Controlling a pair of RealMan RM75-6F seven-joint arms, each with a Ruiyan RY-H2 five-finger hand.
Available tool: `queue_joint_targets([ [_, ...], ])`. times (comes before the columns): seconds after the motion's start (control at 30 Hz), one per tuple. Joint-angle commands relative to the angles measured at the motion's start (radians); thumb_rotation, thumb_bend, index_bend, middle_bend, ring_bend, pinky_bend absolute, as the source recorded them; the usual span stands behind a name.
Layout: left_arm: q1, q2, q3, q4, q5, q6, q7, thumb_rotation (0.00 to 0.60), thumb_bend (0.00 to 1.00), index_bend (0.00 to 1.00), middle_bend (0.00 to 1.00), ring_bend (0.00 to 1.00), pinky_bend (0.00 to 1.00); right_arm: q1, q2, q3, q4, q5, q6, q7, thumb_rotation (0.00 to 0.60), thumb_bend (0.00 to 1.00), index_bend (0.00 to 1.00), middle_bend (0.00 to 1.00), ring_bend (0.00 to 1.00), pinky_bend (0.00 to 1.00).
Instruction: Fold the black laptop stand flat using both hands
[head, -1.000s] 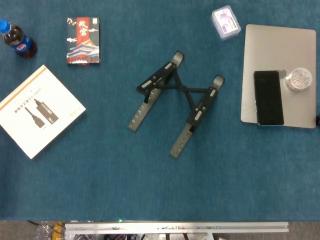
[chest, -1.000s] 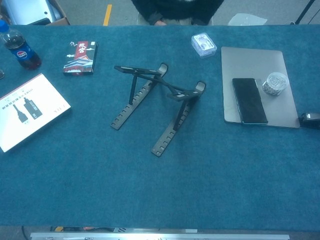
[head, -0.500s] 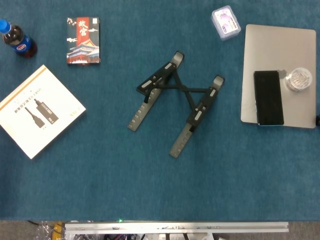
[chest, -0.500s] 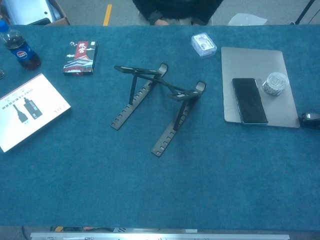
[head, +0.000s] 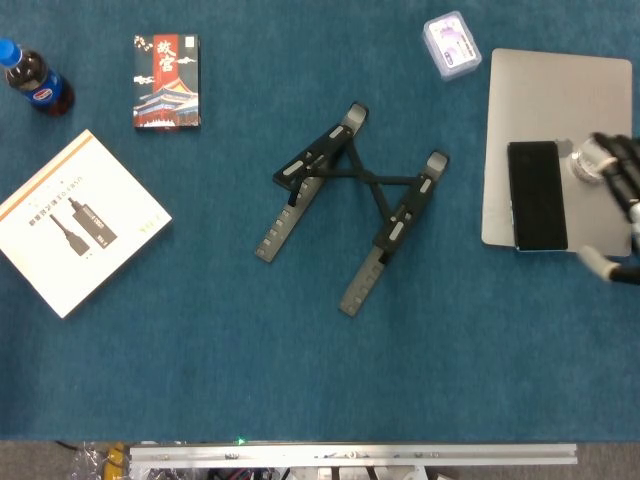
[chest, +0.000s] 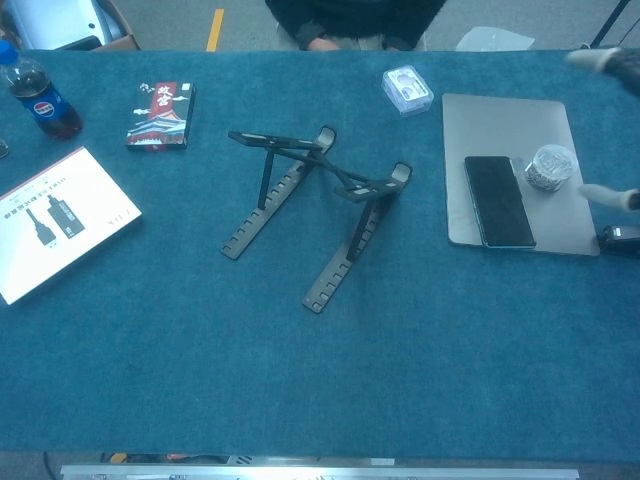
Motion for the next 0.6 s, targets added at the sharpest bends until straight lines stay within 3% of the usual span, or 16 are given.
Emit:
queue_joint_targets([
  [0.03, -0.002, 0.003, 0.001, -0.002, 0.004, -0.001, 0.002, 0.6, 0.25, 0.24, 0.25, 0.16, 0.16, 0.052, -0.048, 0.011, -0.014, -0.008, -0.058, -0.018, 0.6, 0.11, 0.0, 0.05, 0.0, 0.07],
  [0.23, -0.007, 0.009, 0.004, -0.008, 0.018, -0.004, 0.004, 0.6, 0.25, 0.24, 0.25, 0.16, 0.16, 0.124, -0.169, 0.044, 0.007, 0.019, -0.121, -0.113, 0.6, 0.05, 0.0, 0.05, 0.0, 0.07],
  [0.6, -0.013, 0.009, 0.009, 0.0, 0.033, -0.009, -0.005, 0.6, 0.25, 0.24, 0.25, 0.16, 0.16, 0.219, -0.427, 0.081, 0.139, 0.075, -0.164, -0.272, 0.6, 0.06, 0.0, 0.05, 0.0, 0.07],
])
